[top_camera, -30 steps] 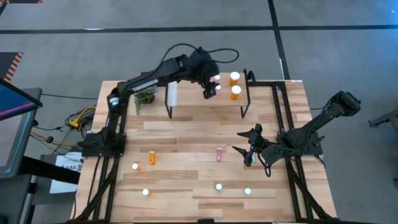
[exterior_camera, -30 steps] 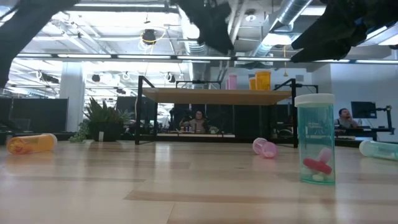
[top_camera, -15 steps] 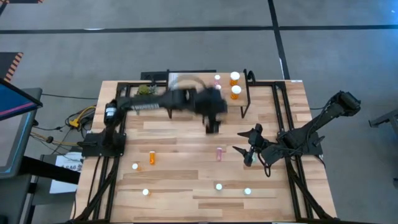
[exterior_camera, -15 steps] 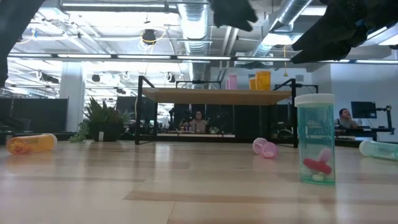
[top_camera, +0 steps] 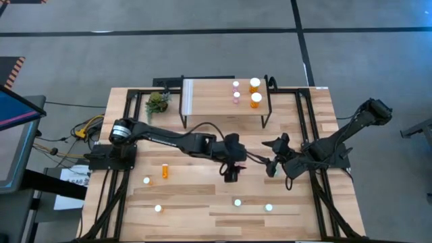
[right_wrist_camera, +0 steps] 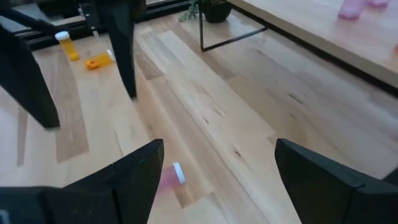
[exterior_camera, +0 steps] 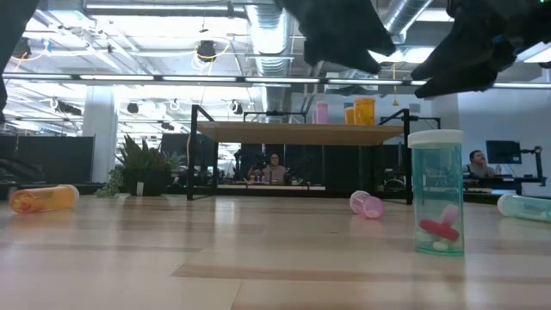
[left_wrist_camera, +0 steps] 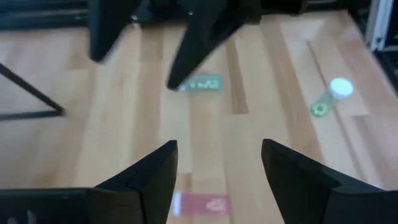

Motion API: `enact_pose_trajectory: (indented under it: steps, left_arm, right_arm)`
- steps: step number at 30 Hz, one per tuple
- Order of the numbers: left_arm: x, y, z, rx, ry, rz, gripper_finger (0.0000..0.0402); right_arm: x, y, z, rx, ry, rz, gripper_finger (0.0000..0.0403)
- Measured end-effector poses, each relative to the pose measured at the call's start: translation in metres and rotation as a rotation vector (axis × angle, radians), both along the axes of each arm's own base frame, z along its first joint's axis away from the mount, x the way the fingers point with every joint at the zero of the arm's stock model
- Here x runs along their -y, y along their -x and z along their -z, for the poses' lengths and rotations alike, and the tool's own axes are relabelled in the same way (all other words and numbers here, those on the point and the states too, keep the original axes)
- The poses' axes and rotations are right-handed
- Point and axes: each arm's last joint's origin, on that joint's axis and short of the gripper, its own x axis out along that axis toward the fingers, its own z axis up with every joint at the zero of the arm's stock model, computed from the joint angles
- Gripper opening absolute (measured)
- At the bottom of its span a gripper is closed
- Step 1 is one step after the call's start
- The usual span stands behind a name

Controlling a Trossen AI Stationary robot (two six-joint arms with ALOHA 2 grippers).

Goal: Pick and place medicine bottles onto shelf by color
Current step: Put the pink pill bottle on the shelf aligned with the other pink pill bottles

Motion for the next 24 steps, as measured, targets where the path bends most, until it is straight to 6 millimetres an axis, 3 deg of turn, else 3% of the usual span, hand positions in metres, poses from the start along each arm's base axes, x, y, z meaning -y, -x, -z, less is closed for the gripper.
enact_pose_trajectory:
  steps: [5,16,19,24]
  left_arm:
    - [-0.002,0.005,0.032,0.013,0.052,0.007,0.022]
    - [-0.007,0.008,0.053,0.141,0.053,0.049,0.0219]
    - [-0.008,0.017,0.052,0.215,0.039,0.057,0.0219]
    - [-0.023,0.049,0.05,0.329,0.052,0.025,0.0219]
  right_arm:
    - [-0.003,0.0,0.003,-0.003,-0.022,0.003,0.0328]
    - [-0.007,0.0,0.005,0.022,-0.087,0.026,0.0328]
    - [-0.007,-0.001,0.005,0.035,-0.109,0.037,0.0328]
    - [-0.006,-0.002,0.003,0.06,-0.13,0.046,0.0328]
